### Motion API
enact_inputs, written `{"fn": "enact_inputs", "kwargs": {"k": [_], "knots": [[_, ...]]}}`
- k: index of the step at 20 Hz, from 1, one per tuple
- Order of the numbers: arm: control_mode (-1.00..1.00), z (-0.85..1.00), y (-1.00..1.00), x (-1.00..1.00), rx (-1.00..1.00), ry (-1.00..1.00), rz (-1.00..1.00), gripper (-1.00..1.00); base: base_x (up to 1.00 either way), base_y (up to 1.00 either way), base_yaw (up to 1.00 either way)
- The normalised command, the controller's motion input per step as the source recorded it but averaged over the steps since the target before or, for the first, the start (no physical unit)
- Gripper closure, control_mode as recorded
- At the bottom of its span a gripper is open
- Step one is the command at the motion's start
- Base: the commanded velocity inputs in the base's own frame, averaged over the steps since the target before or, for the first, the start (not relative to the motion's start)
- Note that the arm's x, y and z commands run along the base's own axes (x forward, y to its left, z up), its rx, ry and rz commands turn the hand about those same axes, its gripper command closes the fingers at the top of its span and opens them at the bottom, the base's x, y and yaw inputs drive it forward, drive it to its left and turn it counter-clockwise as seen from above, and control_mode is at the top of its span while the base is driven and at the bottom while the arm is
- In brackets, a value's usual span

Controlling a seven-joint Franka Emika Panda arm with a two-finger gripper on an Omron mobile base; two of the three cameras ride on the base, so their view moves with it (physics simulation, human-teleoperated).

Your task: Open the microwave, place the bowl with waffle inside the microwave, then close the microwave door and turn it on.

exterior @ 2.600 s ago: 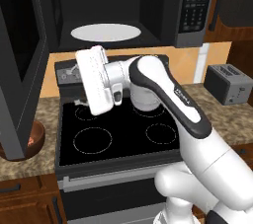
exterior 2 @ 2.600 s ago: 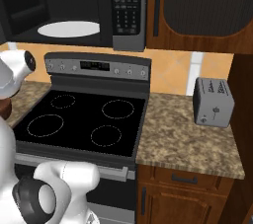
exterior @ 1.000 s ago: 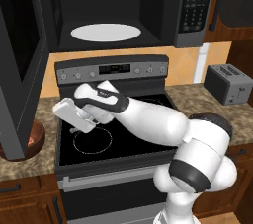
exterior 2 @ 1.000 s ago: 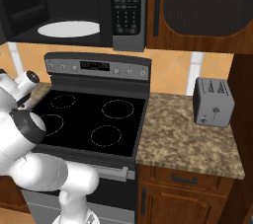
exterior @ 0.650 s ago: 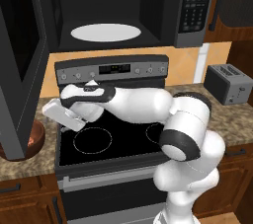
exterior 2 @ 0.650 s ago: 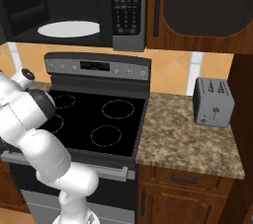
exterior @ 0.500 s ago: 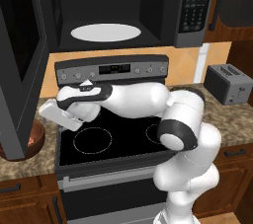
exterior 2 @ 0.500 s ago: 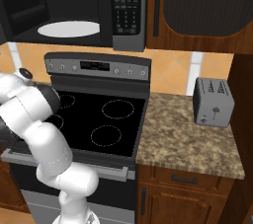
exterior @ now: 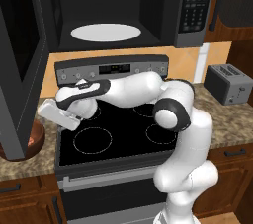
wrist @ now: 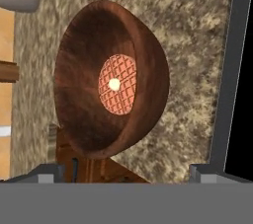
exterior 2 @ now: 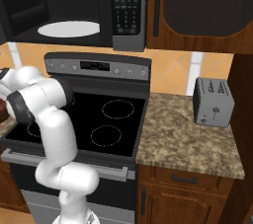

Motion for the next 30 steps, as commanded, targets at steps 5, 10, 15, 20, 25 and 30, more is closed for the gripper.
{"fn": "enact_inputs", "kwargs": {"k": [5, 10, 15, 20, 25, 30], "knots": [[-1.0, -0.38, 0.11, 0.19, -0.02, 0.07, -0.01, -1.0, 0.0, 0.0, 0.0], [-1.0, -0.19, 0.22, 0.2, -0.01, 0.06, -0.05, -1.0, 0.0, 0.0, 0.0], [-1.0, -0.19, 0.38, 0.24, -0.04, 0.11, -0.07, -1.0, 0.0, 0.0, 0.0], [-1.0, -0.22, 0.12, 0.12, -0.02, 0.12, -0.05, -1.0, 0.0, 0.0, 0.0], [-1.0, -0.25, 0.24, 0.06, -0.03, 0.1, -0.05, 1.0, 0.0, 0.0, 0.0], [-1.0, -0.21, 0.02, 0.02, 0.0, 0.1, -0.03, 1.0, 0.0, 0.0, 0.0]]}}
